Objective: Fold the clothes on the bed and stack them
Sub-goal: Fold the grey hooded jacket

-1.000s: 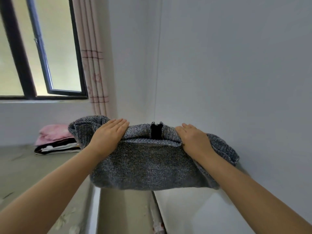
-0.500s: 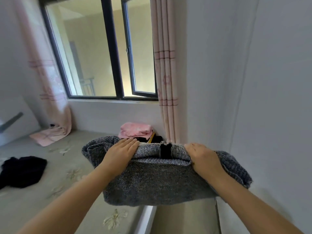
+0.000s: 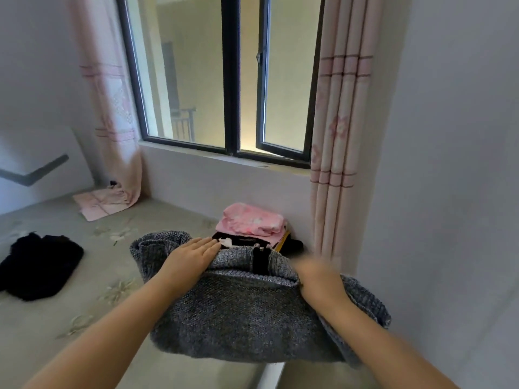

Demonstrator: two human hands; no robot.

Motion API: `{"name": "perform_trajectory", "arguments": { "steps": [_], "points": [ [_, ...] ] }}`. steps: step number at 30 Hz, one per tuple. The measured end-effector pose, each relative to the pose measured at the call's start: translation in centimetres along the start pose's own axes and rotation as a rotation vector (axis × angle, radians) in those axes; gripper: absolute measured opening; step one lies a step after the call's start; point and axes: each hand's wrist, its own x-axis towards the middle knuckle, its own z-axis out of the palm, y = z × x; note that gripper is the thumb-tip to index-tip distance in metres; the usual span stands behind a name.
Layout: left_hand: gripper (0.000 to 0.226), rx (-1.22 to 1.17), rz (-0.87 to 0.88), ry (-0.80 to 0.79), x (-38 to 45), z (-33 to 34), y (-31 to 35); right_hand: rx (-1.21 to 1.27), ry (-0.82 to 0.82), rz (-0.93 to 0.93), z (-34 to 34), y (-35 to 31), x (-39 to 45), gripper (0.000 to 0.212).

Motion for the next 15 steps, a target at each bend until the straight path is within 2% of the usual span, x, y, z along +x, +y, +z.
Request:
{"name": "perform_trajectory", "arguments": {
  "steps": [10, 15],
  "points": [
    [0.058, -0.034, -0.106, -0.106, 15.0, 8.9, -9.6, 0.037, -0.139, -0.021, 8.6, 2.5, 20.4, 0.044],
    [0.063, -0.118, -0.241, -0.182, 23.2, 15.0, -12.8, 0.097, -0.258, -0.052, 14.4, 4.5, 30.5, 0.047]
  ]
}}
